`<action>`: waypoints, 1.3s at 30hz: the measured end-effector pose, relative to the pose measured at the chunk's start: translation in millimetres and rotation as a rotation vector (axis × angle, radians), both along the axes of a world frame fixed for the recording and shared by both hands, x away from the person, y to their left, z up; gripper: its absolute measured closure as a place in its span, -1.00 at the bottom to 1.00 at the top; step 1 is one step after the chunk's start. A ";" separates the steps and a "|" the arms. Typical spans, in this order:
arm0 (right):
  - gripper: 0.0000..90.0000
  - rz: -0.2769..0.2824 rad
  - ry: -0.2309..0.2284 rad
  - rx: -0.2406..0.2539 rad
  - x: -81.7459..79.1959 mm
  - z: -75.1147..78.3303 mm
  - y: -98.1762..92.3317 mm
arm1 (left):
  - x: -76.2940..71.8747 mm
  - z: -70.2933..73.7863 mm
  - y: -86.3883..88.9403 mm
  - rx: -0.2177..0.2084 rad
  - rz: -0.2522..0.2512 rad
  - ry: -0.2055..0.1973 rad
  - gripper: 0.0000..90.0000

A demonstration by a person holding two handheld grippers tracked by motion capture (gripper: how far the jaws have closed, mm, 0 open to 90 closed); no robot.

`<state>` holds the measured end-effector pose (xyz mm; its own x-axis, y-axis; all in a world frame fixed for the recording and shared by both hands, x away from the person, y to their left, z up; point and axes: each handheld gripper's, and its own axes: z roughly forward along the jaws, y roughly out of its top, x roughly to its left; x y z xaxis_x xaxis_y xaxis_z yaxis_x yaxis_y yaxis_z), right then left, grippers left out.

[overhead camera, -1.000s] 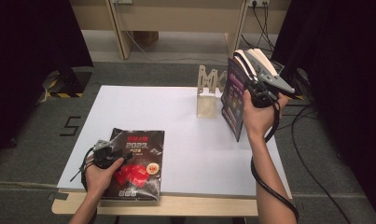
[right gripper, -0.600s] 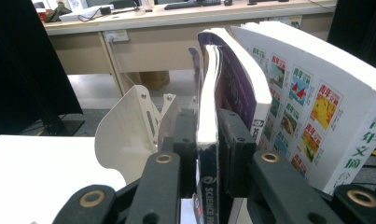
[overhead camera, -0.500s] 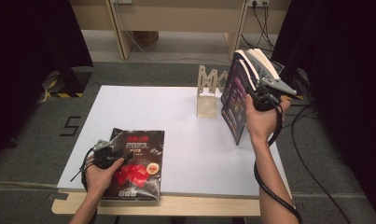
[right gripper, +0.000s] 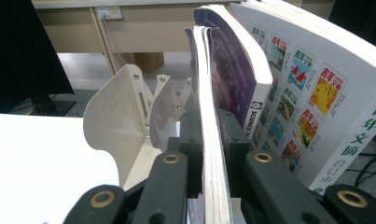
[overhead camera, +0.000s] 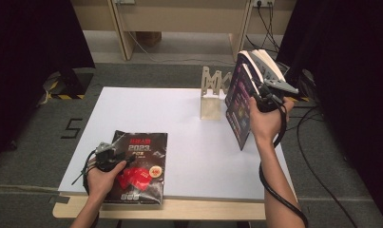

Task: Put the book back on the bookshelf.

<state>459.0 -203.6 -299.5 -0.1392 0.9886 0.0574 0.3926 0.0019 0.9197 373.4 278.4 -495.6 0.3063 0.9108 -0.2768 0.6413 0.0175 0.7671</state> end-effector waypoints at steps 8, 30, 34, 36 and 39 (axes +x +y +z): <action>0.88 0.006 -0.012 0.013 0.6 0.7 0.4 | 0.3 -0.4 0.2 -0.001 0.001 0.000 -0.01; 0.88 0.008 -0.061 0.011 4.2 7.5 6.9 | 0.1 0.5 1.7 -0.005 0.006 -0.002 -0.01; 0.88 0.007 -0.064 0.015 4.7 8.1 7.0 | 0.2 0.3 2.1 -0.004 0.005 -0.002 -0.01; 0.88 0.006 -0.066 0.015 4.9 8.7 7.2 | 0.3 0.3 2.1 -0.004 0.006 -0.002 -0.01; 0.88 0.004 -0.071 0.018 5.7 9.5 7.9 | 0.2 0.5 2.4 -0.005 0.005 -0.003 -0.01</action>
